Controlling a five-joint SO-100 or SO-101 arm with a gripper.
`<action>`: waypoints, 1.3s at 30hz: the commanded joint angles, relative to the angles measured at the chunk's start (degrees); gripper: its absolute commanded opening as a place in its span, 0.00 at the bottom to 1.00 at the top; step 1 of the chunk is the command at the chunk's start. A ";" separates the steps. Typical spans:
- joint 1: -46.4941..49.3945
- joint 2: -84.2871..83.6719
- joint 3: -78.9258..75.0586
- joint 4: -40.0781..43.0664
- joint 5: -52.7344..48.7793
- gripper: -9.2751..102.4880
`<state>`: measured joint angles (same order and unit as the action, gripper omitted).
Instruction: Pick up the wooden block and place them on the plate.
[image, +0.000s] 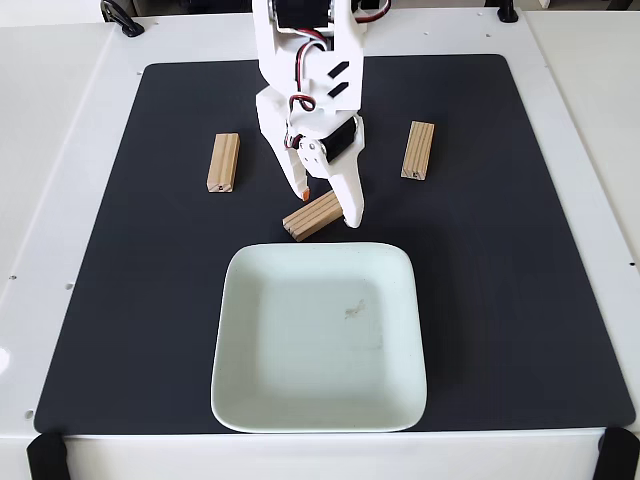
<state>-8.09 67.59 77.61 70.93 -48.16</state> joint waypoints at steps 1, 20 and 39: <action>0.35 0.53 1.23 -1.85 -0.53 0.36; -0.35 0.00 2.29 -2.11 0.18 0.28; -0.35 0.26 6.15 -2.20 -0.35 0.08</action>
<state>-8.17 67.68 83.32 68.38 -48.25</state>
